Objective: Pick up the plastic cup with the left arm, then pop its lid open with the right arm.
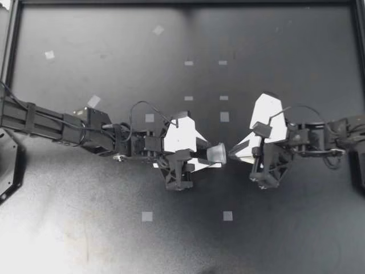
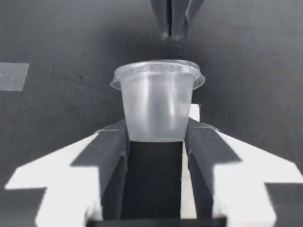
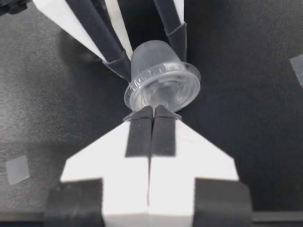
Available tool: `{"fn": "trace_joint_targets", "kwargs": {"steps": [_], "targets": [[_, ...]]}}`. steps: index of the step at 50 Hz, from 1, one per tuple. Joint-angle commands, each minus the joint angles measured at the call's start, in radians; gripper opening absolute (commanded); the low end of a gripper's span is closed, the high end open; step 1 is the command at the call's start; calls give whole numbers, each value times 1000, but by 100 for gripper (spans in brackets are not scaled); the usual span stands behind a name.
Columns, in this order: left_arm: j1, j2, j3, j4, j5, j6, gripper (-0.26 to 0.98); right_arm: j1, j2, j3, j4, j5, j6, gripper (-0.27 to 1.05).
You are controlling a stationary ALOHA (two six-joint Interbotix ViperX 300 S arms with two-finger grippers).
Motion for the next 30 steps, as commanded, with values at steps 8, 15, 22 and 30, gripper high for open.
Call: {"fn": "trace_joint_targets", "kwargs": {"steps": [8,15,22,30], "targets": [[0,-153,38,2,-52,14,18,-9,-213,57,2,44,66,-14],[0,-244,109,0,-186,35,18,-9,-417,126,2,43,158,0],[0,-291,179,0,-388,44,17,-8,-627,201,2,-17,322,33],[0,-296,222,0,-569,51,17,-8,-755,304,5,-245,632,69]]}}
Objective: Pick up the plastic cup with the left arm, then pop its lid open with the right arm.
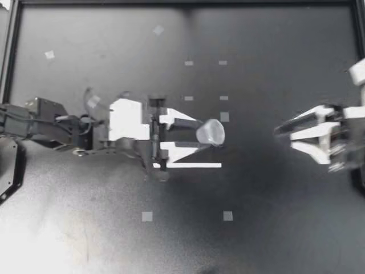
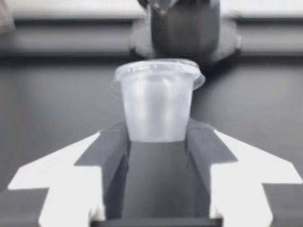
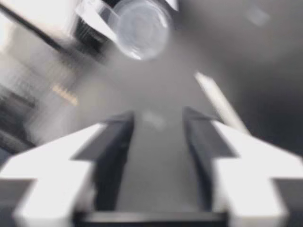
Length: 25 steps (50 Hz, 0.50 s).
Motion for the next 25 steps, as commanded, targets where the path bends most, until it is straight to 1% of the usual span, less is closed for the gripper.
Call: {"fn": "trace_joint_targets", "kwargs": {"steps": [1,3,6,8,13,19,25], "targets": [[3,-29,3,0,-83,5,17,-8,-20,23,2,-126,104,69],[2,-23,5,0,-114,6,17,-8,-2,37,2,-195,167,67],[2,-14,2,0,-149,20,18,-8,41,35,2,-262,213,67],[3,-11,-5,-3,-161,37,17,-8,98,23,2,-304,233,66],[2,-5,-20,-8,-170,71,17,-9,241,-28,-3,-382,238,66],[2,-2,-31,-8,-175,83,17,-8,414,-117,-32,-561,245,66],[2,-2,-29,-8,-175,83,17,-9,534,-149,-46,-672,281,66]]}}
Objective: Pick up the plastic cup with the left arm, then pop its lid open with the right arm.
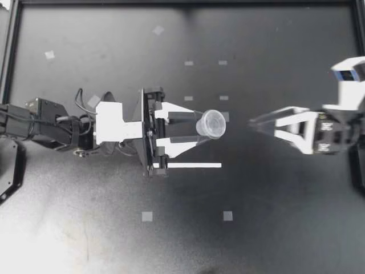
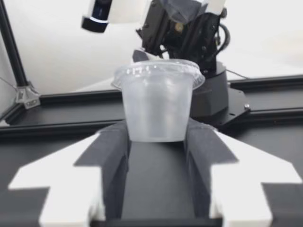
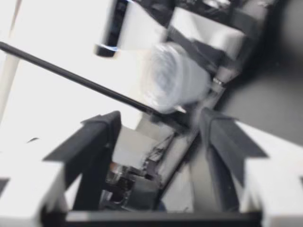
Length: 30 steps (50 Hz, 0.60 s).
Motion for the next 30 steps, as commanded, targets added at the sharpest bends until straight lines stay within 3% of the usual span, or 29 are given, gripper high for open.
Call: {"fn": "trace_joint_targets", "kwargs": {"steps": [1,18,30], "targets": [[0,-12,-17,-2,-11,0,17,-8,72,-35,-3,-80,20,66],[0,-12,-18,-2,-11,3,17,-8,198,-104,-40,-190,71,66],[0,-11,-6,-2,-11,2,17,-6,40,-106,-101,-367,26,66]]}}
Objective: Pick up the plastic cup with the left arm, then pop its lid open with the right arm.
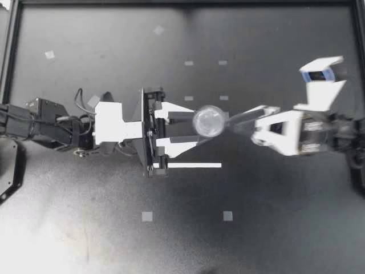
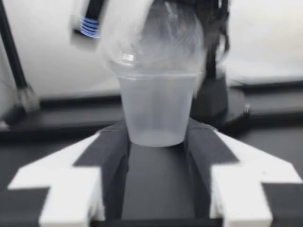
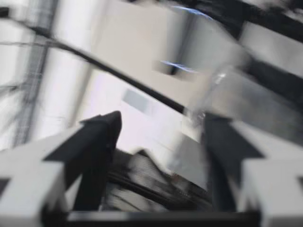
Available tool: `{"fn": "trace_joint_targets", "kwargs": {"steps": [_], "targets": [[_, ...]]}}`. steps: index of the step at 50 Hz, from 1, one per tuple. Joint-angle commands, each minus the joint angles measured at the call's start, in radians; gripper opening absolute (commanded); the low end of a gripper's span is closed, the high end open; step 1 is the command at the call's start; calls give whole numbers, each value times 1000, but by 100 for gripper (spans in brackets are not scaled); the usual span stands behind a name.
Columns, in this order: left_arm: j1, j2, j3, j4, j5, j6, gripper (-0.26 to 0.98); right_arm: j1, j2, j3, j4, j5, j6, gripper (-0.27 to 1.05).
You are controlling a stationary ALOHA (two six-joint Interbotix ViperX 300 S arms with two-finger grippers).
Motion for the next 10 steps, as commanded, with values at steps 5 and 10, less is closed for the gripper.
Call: {"fn": "trace_joint_targets", "kwargs": {"steps": [5,10], "targets": [[2,-14,-2,-2,-11,-3,17,-8,-137,34,-29,-8,-71,66],[2,-11,0,-2,-9,-5,17,-8,-178,41,-14,61,-98,66]]}}
